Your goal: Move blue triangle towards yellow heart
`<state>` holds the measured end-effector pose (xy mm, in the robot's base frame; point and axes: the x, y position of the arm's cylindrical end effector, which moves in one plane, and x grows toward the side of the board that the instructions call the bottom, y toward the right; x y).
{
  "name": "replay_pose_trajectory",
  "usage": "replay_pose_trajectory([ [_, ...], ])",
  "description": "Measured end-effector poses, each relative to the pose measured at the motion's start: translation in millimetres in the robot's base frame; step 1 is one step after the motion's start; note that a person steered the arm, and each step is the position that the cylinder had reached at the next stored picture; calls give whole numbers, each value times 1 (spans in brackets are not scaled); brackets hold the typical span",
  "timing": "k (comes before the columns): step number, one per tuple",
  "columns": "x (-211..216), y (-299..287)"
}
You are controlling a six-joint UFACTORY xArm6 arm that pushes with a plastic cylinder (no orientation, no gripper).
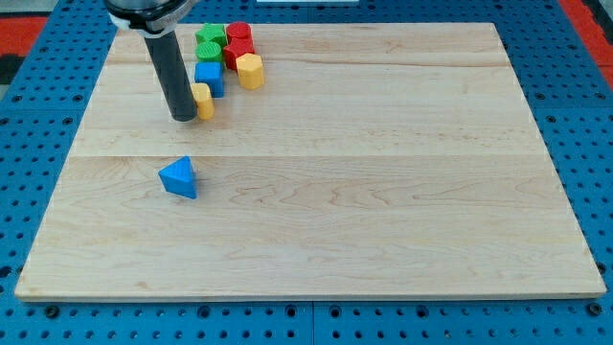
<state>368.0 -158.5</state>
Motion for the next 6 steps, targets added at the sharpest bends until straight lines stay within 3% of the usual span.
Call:
replay_pose_trajectory([
  [1,6,0],
  [3,99,42],
  [4,137,33],
  [6,122,-8],
])
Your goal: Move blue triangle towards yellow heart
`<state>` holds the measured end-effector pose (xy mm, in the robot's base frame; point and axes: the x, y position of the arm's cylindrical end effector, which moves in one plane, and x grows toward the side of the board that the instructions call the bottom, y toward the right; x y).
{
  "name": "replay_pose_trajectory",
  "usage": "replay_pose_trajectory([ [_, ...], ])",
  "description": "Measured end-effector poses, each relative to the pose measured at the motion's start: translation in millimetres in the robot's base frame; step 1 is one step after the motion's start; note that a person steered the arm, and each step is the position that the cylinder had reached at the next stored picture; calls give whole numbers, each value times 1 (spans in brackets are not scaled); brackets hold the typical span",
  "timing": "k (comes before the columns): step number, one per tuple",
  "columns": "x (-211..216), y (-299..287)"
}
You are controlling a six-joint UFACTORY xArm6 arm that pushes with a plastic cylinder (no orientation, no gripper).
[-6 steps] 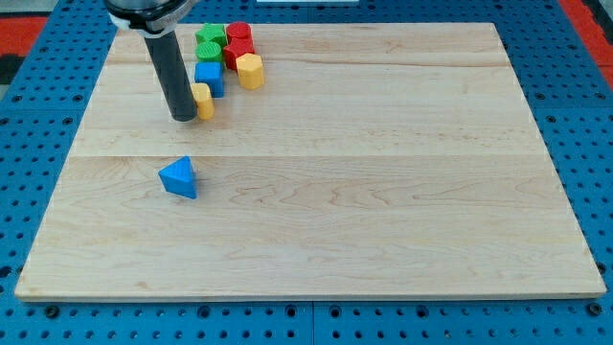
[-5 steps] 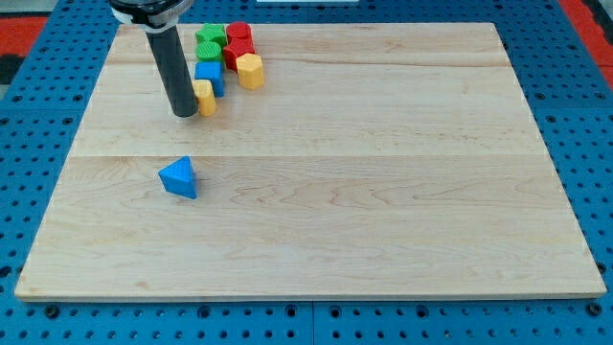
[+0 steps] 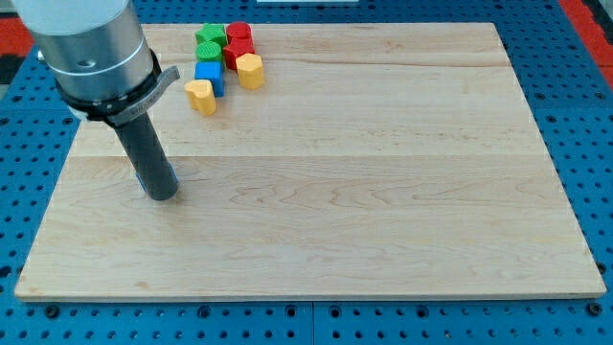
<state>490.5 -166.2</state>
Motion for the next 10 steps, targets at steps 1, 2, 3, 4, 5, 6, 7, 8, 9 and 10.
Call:
replay_pose_trajectory([
  [1,-9,-30],
  [2,-11,-65],
  [3,-25,-35],
  [4,-39,-20],
  [5,-57,-20],
  [6,-71,-62],
  [7,-75,-47],
  [8,-79,-23],
  [9,-94,-12],
  [10,-95,-7],
])
